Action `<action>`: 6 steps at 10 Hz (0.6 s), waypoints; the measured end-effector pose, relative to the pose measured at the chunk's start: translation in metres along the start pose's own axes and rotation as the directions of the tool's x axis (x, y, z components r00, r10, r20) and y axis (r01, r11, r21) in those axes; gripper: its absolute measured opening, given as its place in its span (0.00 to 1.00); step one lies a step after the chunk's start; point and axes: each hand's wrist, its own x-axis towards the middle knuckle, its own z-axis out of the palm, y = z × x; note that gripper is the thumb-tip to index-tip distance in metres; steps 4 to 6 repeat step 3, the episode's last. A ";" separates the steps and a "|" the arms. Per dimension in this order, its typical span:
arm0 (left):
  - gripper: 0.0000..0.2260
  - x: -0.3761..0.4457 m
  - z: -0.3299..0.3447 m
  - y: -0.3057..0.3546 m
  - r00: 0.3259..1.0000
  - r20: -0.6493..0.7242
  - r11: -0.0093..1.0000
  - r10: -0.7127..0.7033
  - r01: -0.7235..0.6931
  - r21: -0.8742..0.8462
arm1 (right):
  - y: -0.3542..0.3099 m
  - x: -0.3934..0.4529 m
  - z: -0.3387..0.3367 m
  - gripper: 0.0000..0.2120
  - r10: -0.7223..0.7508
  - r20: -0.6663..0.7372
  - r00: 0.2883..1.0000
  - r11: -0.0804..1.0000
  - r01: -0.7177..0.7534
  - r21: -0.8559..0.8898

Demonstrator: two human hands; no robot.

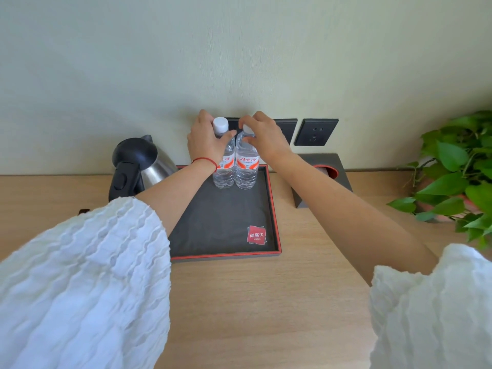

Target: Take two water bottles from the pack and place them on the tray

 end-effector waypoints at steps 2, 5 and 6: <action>0.22 -0.006 -0.007 -0.007 0.991 0.130 0.993 -0.027 0.042 -0.113 | 0.001 -0.006 0.002 0.17 0.022 0.000 1.000 1.000 -0.022 0.009; 0.20 -0.017 -0.019 -0.018 0.988 0.142 0.988 -0.059 0.078 -0.132 | -0.001 -0.019 0.003 0.25 0.034 -0.020 0.999 0.998 -0.033 0.045; 0.20 -0.017 -0.019 -0.018 0.988 0.142 0.988 -0.059 0.078 -0.132 | -0.001 -0.019 0.003 0.25 0.034 -0.020 0.999 0.998 -0.033 0.045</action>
